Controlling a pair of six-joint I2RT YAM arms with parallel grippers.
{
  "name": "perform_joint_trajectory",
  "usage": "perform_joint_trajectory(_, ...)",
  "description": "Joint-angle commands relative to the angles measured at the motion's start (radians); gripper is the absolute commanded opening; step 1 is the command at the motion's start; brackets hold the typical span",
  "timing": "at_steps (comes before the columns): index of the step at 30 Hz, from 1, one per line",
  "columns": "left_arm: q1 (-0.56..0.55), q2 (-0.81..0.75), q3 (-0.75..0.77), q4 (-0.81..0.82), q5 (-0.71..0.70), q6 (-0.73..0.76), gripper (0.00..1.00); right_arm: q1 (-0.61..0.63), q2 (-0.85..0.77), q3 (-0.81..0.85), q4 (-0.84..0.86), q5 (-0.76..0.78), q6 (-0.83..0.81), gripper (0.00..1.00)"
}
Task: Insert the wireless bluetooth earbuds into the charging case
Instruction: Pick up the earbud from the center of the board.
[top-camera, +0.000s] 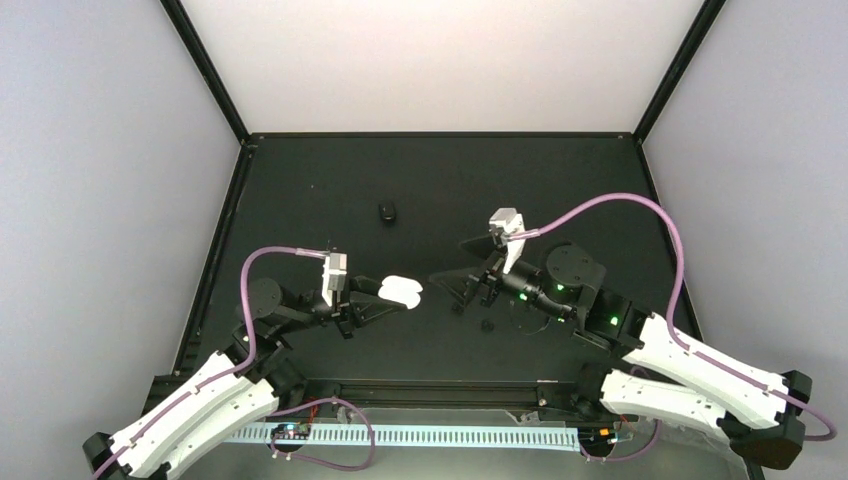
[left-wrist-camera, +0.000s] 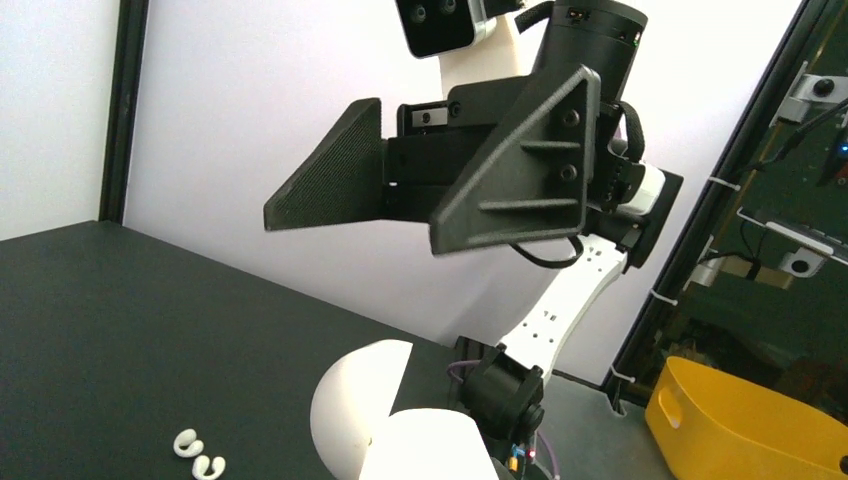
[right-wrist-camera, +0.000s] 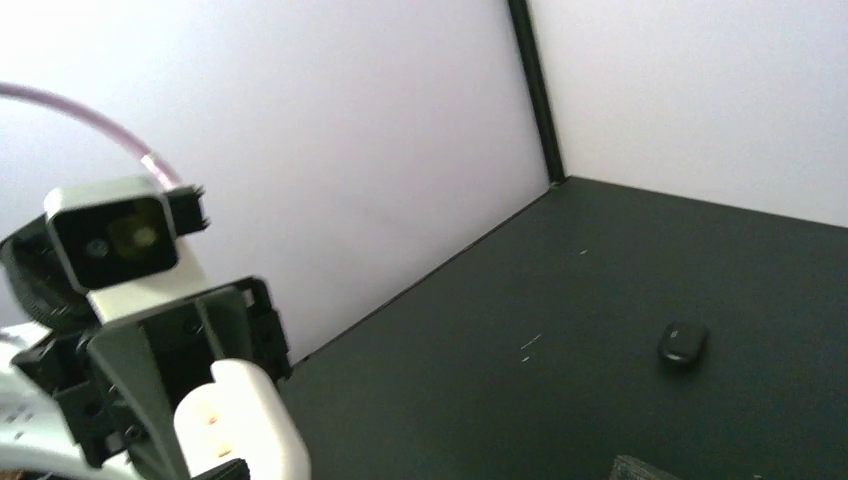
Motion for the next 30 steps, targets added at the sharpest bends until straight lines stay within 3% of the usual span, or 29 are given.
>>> perform_joint_trajectory(1,-0.003,-0.018,0.024,-0.017,-0.031,0.015,0.01,-0.034,-0.020,-0.013,-0.037,0.160,0.056,0.94)
perform_joint_trajectory(7,-0.003,-0.039,0.011,-0.036,-0.057,0.010,0.02,-0.265,-0.051,-0.159,-0.125,0.293,0.263,0.93)
perform_joint_trajectory(13,-0.002,-0.053,-0.005,-0.039,-0.075,0.009,0.02,-0.548,-0.045,-0.388,-0.092,0.159,0.379,0.88)
perform_joint_trajectory(20,-0.002,-0.058,-0.017,-0.047,-0.079,0.013,0.02,-0.586,0.178,-0.432,-0.013,0.073,0.381,0.86)
perform_joint_trajectory(30,-0.002,-0.078,-0.027,-0.062,-0.085,0.024,0.01,-0.586,0.375,-0.436,0.104,-0.011,0.366,0.85)
